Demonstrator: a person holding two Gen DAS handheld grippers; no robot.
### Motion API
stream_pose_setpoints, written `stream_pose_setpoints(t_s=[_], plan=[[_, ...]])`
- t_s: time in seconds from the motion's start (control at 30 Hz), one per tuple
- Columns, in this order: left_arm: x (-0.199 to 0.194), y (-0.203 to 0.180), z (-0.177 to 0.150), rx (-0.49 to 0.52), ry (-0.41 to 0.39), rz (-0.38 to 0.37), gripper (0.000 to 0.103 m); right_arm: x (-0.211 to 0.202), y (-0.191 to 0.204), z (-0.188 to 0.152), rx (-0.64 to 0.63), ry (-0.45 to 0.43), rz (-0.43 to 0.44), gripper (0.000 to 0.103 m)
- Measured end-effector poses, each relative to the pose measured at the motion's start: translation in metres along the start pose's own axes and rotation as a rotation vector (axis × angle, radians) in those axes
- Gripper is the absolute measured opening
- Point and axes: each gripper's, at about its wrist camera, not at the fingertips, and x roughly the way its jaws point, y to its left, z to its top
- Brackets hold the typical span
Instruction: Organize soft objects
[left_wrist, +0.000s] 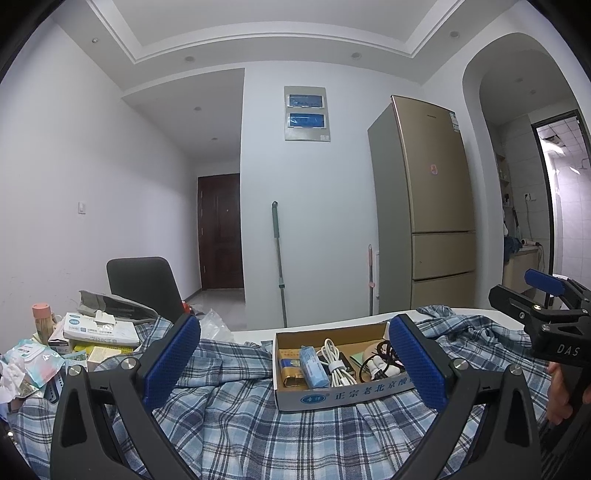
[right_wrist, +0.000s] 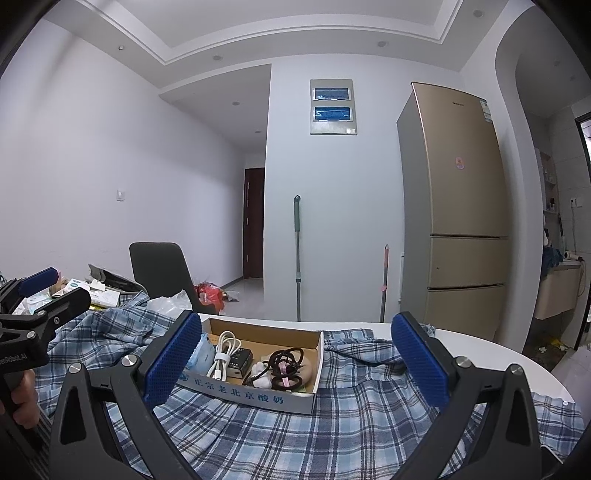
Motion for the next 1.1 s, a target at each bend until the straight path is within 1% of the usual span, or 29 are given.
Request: stream_pose_setpoints(t_s=[0.33, 0.9, 1.0, 1.1], plan=[[0.0, -0.0006, 0.0001, 0.002, -0.003, 0.001, 0.103, 0.0017, -0.0024, 0.0005, 0.014, 0.017, -0.013, 0.103], [0.0014, -0.0013, 0.0026, 0.006, 0.003, 0.012, 0.103, -0.0001, -0.0031, 0.0018, 0.011, 0.006, -0.021, 0.103], [0.0039, -0.0013, 0.0014, 0.005, 0.016, -0.003, 0.103, -0.0004, -0.003, 0.0018, 0.011, 0.006, -0.02, 0.103], [0.0056, 0.0015, 0.0008, -0.009, 0.022, 0.003, 0.103, -0.0007, -0.003, 0.0017, 0.011, 0.007, -0.021, 0.103]])
